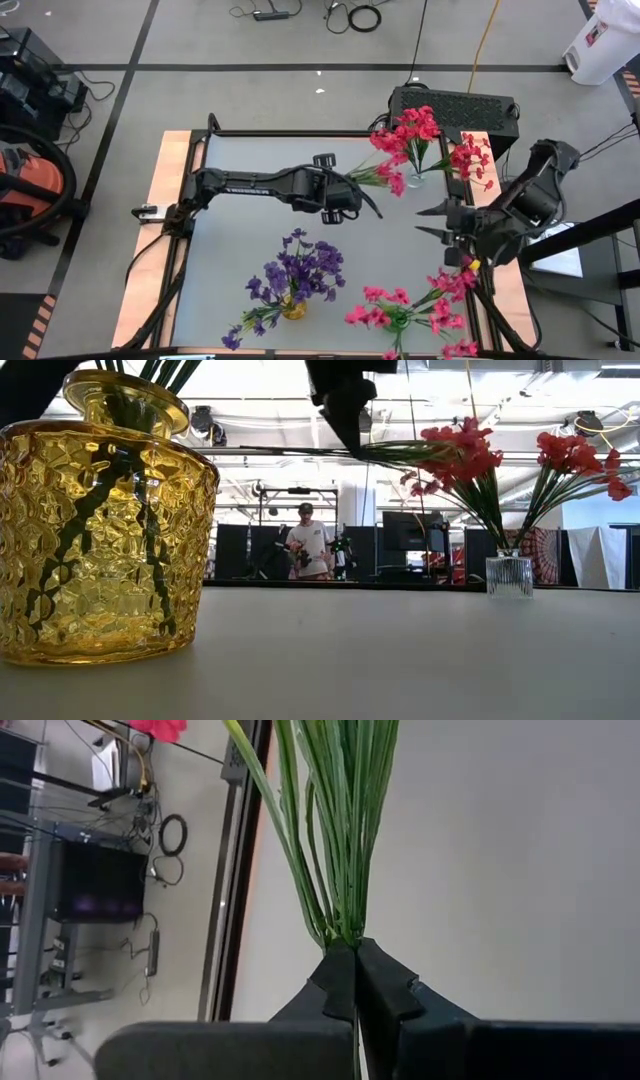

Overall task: Sort flowers into vase by color
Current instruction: Put the pink flower into the green transparent vase

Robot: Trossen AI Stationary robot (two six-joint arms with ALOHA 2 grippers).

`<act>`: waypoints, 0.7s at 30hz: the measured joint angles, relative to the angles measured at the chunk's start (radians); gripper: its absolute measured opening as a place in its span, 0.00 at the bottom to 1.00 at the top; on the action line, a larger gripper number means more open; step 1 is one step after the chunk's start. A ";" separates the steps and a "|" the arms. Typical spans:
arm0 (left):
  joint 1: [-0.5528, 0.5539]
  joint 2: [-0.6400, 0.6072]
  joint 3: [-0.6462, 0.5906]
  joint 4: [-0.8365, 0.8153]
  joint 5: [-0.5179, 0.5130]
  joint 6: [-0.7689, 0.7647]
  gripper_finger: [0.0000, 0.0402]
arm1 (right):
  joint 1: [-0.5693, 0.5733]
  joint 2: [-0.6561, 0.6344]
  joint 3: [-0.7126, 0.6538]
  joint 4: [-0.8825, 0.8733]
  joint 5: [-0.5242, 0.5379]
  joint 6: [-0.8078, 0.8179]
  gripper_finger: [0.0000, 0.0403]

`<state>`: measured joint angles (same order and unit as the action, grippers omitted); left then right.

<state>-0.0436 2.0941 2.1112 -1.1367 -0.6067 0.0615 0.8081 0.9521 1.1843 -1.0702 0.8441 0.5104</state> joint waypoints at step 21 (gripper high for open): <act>-0.063 0.001 0.000 0.148 0.311 0.246 0.00 | 0.250 -0.044 -0.085 -0.055 0.144 0.194 0.34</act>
<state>-0.1061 2.0949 2.1112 -0.9886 -0.2960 0.3076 1.0585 0.9077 1.0993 -1.1254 0.9885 0.7047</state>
